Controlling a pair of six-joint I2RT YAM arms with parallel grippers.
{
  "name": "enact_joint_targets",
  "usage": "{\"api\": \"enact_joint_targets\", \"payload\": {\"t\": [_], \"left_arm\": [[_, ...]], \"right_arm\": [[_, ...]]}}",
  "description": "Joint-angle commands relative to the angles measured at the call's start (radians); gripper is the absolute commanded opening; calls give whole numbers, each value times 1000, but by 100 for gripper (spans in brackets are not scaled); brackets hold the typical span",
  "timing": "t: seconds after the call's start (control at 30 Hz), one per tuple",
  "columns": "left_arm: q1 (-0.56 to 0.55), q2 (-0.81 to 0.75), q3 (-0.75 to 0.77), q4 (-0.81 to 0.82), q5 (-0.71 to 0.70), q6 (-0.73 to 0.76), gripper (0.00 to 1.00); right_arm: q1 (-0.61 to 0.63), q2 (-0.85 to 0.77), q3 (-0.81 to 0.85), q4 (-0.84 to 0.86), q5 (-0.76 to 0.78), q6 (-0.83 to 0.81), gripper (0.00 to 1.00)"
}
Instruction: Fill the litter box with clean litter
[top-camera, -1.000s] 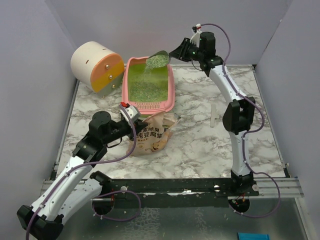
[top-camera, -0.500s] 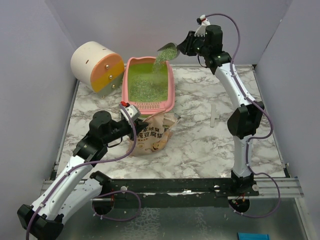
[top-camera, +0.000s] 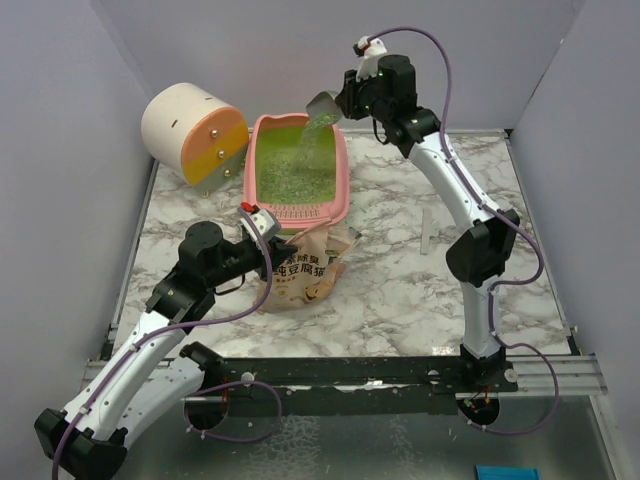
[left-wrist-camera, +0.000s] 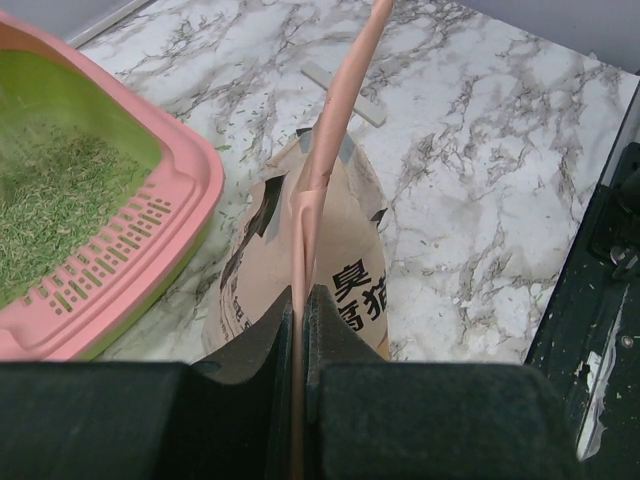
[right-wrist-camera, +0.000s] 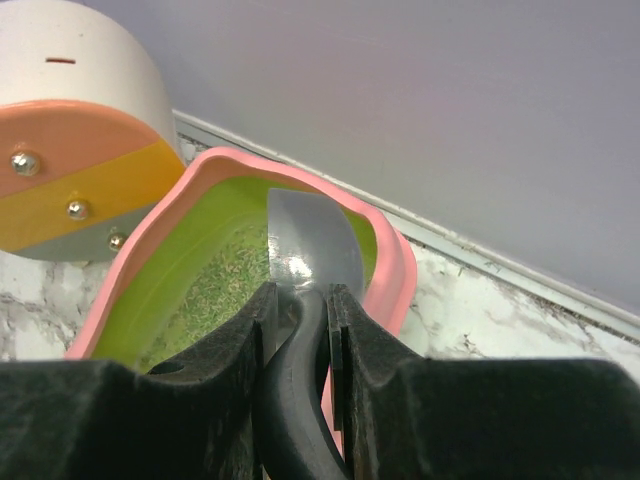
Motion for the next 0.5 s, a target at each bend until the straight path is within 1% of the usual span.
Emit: {"api": "enact_joint_targets", "payload": {"t": [0.0, 0.1, 0.2, 0.37, 0.47], "left_arm": [[2, -18, 7, 138, 38, -12, 5], [1, -22, 3, 138, 37, -13, 5], [2, -26, 0, 138, 38, -14, 6], [2, -32, -1, 138, 37, -15, 5], [2, -30, 1, 138, 38, -16, 5]], "right_arm": [[102, -83, 27, 7, 163, -179, 1], [167, -87, 10, 1, 254, -272, 1], [217, -104, -40, 35, 347, -342, 1], [223, -171, -114, 55, 417, -315, 1], [223, -225, -130, -7, 468, -293, 1]]}}
